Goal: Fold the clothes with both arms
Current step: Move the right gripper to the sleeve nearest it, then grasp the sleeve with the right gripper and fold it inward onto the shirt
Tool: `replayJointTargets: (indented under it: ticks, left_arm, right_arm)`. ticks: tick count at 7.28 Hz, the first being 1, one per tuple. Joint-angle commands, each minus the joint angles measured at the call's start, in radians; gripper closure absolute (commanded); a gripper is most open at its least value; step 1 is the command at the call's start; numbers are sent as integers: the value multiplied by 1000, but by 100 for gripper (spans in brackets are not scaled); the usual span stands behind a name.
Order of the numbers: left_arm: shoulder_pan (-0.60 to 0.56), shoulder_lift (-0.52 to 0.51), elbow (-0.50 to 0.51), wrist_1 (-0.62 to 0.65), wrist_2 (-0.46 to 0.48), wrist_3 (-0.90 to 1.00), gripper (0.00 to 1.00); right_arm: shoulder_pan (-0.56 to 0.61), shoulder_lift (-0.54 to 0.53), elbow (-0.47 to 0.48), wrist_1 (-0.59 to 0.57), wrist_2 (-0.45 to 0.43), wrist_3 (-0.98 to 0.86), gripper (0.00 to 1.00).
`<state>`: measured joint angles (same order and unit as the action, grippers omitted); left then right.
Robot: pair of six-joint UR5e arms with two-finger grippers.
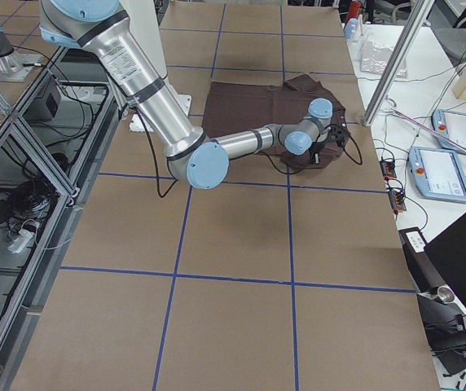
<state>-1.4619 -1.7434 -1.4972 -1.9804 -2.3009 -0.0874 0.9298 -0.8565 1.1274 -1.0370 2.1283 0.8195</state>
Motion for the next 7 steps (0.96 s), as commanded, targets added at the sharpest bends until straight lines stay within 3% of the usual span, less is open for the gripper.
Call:
replayJointTargets:
  ticks: [1, 3, 5, 6, 7]
  left_arm:
    - [0, -1, 0, 0, 0, 1, 0]
    - [0, -2, 0, -2, 0, 3, 0]
    - [0, -5, 0, 0, 0, 1, 0]
    - [0, -5, 0, -2, 0, 0, 0]
    - [0, -5, 2, -2, 0, 1, 0]
  right_arm:
    - [-43, 80, 12, 9, -40, 1, 100]
    - [-135, 129, 14, 9, -207, 10, 100]
    - [-170, 134, 11, 11, -246, 12, 100]
    - [-177, 132, 11, 12, -249, 12, 10]
    - [-177, 134, 12, 12, -249, 26, 1]
